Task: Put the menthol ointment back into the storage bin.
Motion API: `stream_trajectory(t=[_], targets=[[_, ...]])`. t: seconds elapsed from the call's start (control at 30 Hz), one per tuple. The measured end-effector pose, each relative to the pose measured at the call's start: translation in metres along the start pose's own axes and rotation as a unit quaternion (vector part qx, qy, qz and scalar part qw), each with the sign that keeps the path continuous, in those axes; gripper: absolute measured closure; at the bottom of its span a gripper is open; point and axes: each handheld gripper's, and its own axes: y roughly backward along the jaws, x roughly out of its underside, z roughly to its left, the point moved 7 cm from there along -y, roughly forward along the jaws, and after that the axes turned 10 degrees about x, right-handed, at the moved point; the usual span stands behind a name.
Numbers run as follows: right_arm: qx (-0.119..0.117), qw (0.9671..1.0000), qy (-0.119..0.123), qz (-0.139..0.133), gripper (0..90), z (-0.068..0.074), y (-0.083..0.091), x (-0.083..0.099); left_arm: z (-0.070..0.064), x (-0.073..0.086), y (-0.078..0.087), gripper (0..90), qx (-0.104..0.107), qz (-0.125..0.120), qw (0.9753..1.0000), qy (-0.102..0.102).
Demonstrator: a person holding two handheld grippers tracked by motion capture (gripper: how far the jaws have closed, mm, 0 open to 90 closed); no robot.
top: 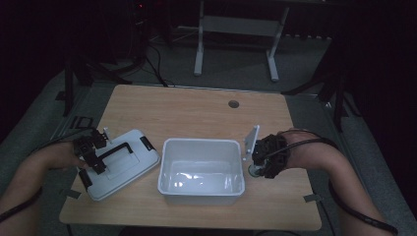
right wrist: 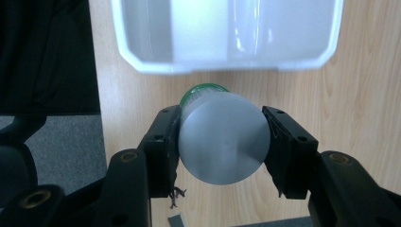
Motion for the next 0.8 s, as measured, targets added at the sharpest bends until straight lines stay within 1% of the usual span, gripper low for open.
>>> stream_trajectory(t=[0.1,0.17,0.2,0.23,0.27,0.3,0.37,0.5,0.63,0.8], targets=[[-0.002,1.0000,0.008,-0.004,49.9,0.003,0.002,-0.011,0.000,0.000,0.000,42.9,-0.002,0.002,1.0000,-0.002],[-0.008,0.9998,0.015,-0.008,49.8,0.005,0.003,-0.017,-0.001,-0.001,-0.001,42.9,-0.002,0.002,1.0000,-0.004],[-0.008,0.9997,0.020,-0.010,49.8,0.006,0.002,-0.021,-0.001,-0.001,0.000,42.9,-0.002,0.001,1.0000,-0.003],[-0.008,0.9997,0.020,-0.010,49.8,0.006,0.002,-0.021,-0.001,-0.001,0.000,42.9,-0.002,0.001,1.0000,-0.003],[-0.006,0.9996,0.024,-0.010,49.9,0.007,0.002,-0.024,-0.001,-0.001,0.000,42.9,-0.003,-0.001,1.0000,-0.004],[-0.003,0.9995,0.029,-0.013,49.8,0.008,0.000,-0.032,-0.001,-0.002,0.000,42.9,-0.005,-0.001,1.0000,-0.004],[-0.004,0.9995,0.030,-0.012,49.8,0.009,-0.002,-0.037,-0.002,-0.002,-0.001,42.9,-0.005,-0.001,1.0000,-0.005],[-0.005,0.9991,0.039,-0.012,49.8,0.012,-0.009,-0.048,-0.002,-0.002,-0.001,42.9,-0.006,0.000,1.0000,-0.005],[-0.016,0.9989,0.042,-0.015,49.8,0.014,-0.019,-0.056,-0.001,-0.002,-0.002,42.9,-0.005,0.001,1.0000,-0.006],[-0.018,0.9988,0.044,-0.006,49.8,0.015,-0.035,-0.062,0.000,-0.001,-0.003,42.9,-0.004,0.001,1.0000,-0.006]])
